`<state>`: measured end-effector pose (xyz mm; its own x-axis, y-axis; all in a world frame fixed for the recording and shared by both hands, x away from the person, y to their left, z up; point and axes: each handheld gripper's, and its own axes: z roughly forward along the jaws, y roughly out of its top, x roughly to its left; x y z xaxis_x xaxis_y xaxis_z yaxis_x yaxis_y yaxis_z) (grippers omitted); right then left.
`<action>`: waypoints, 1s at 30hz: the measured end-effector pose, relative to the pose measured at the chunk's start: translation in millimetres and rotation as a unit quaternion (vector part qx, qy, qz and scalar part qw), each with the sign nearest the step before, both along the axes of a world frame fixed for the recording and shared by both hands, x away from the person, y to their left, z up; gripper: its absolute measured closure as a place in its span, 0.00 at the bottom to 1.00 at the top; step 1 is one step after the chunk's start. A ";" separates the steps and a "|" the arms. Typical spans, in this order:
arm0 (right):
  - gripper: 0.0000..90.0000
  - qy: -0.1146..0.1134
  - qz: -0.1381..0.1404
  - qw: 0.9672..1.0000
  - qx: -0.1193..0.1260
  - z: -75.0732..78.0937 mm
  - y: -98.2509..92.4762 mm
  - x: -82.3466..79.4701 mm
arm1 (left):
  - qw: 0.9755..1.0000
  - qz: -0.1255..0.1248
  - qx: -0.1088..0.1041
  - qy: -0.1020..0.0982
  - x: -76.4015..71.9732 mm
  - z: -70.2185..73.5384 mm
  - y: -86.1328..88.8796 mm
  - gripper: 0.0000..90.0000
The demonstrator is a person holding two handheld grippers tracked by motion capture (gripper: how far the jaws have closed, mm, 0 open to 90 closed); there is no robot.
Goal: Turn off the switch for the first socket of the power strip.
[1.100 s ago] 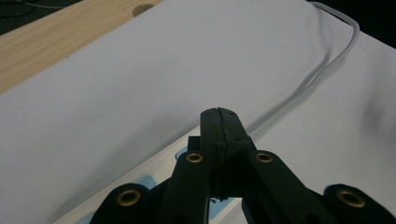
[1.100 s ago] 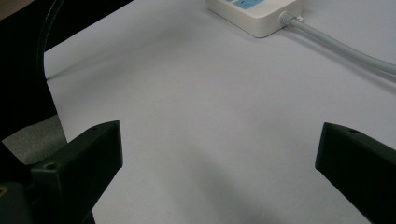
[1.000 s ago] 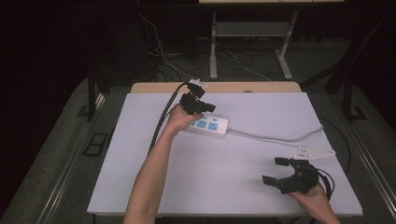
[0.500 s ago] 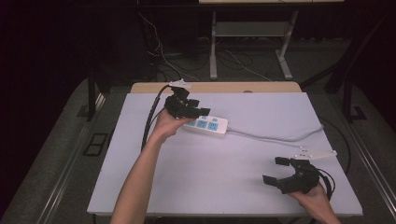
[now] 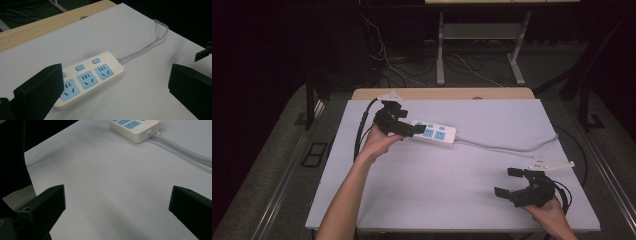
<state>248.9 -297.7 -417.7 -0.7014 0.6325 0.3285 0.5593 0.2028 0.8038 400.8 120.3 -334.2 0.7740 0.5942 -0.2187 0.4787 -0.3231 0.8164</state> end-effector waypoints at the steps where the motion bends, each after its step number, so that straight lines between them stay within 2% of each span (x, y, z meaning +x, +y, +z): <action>1: 0.00 0.000 0.000 1.000 0.000 0.1 0.0 -0.1 | 1.000 0.002 -0.001 -0.002 -2.4 -0.5 2.5 0.00; 11: 0.00 0.001 0.001 1.000 -0.001 -0.5 1.0 0.4 | 1.000 0.007 -0.011 -0.017 -28.8 -6.1 19.4 0.00; 20: 0.00 0.003 -0.001 1.000 -0.003 -0.3 2.4 0.4 | 0.999 0.015 -0.012 -0.027 -56.3 -20.6 31.8 0.00; 26: 0.00 0.002 0.002 1.000 -0.006 -0.9 3.9 0.8 | 0.999 0.017 -0.017 -0.036 -72.4 -25.4 38.7 0.00; 30: 0.00 0.004 0.002 1.000 -0.006 -0.9 4.4 0.8 | 0.999 0.023 -0.028 -0.038 -83.4 -32.1 44.3 0.00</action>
<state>249.6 -293.3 -418.6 -0.7011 0.6339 0.3265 0.5644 0.2136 0.7974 317.4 164.6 -366.3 0.7619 0.6179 -0.1943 0.4283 -0.2556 0.8668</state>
